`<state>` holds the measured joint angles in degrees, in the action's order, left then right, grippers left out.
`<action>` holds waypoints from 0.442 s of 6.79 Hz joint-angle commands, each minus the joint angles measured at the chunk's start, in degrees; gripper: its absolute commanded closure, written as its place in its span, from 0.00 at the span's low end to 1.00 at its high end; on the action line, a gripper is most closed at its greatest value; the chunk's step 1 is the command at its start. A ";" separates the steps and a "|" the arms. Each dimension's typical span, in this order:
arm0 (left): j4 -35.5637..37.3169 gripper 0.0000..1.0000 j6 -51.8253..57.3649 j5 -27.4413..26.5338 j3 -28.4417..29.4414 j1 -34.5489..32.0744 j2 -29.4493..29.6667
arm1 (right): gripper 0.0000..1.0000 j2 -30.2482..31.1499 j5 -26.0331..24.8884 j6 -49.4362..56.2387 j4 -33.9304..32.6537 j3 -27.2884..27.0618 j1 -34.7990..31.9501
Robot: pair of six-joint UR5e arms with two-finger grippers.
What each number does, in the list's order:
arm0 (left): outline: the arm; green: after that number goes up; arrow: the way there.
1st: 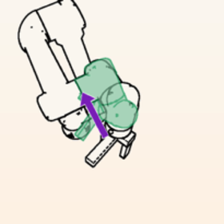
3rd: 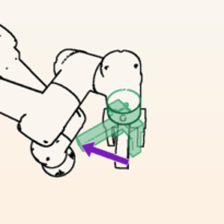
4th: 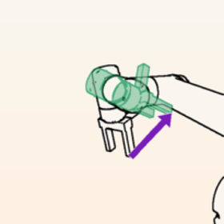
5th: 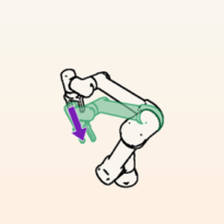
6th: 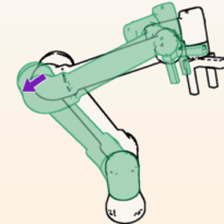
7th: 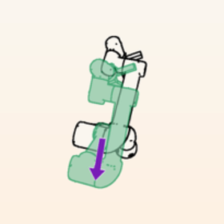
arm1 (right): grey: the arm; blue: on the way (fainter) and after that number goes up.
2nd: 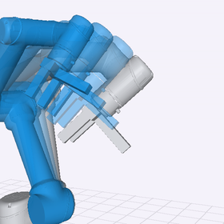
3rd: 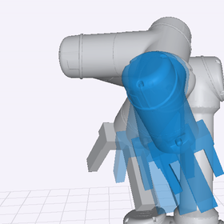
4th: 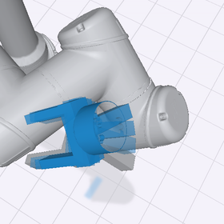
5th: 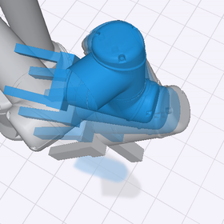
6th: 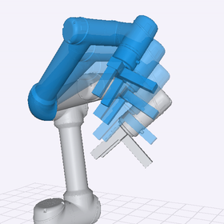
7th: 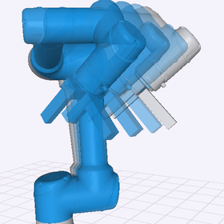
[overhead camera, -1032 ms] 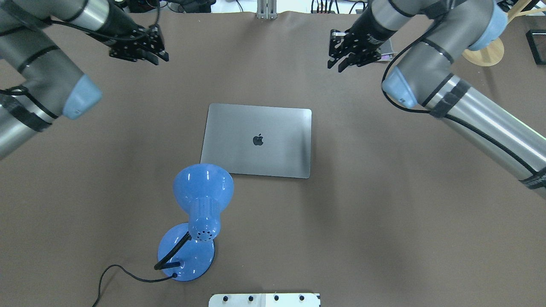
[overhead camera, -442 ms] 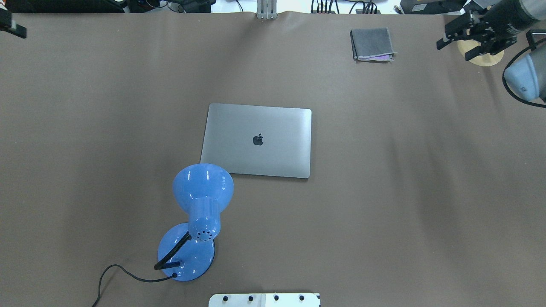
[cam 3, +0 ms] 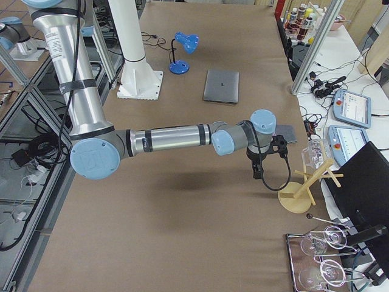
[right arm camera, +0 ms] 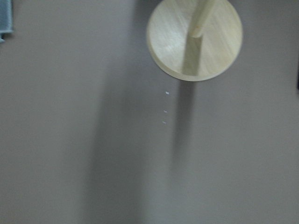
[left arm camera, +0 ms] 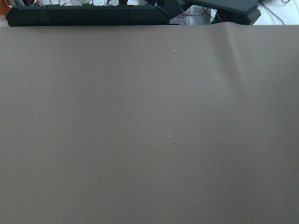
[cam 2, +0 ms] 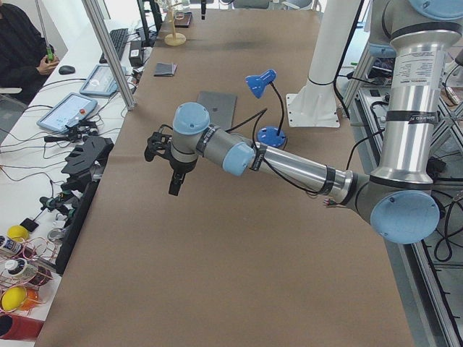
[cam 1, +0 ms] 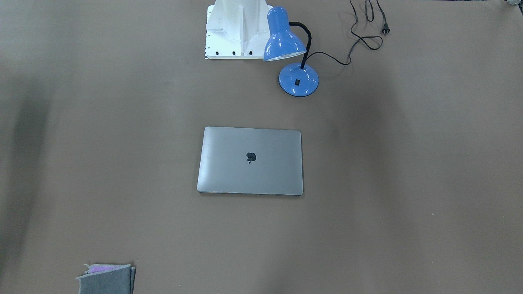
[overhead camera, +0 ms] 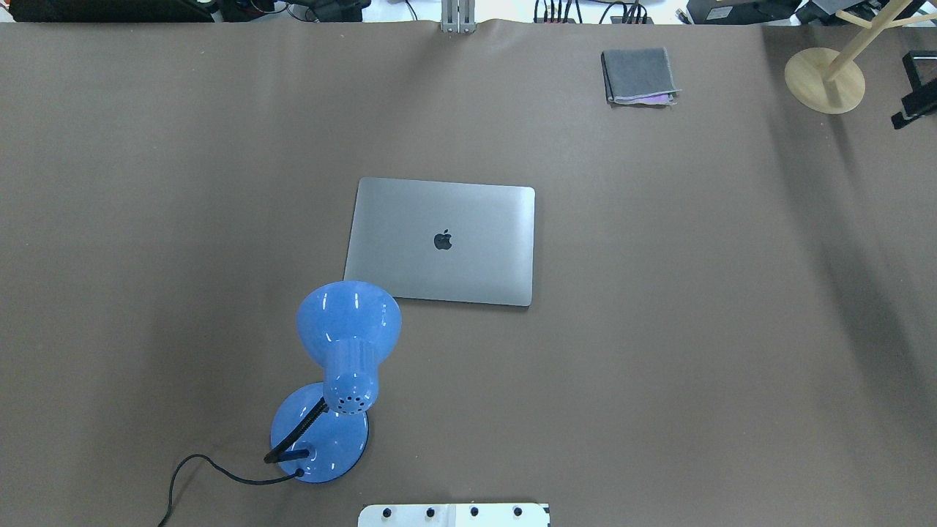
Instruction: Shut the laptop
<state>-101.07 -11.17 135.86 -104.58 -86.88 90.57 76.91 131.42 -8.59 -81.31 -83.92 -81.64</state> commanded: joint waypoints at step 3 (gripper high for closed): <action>13.63 0.02 4.76 -0.24 -0.35 -1.02 -4.01 | 0.00 1.57 -6.10 24.94 -26.61 -3.95 -7.38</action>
<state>-94.41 -6.65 135.77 -104.30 -88.02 86.06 77.60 125.31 13.90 -103.87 -85.91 -87.80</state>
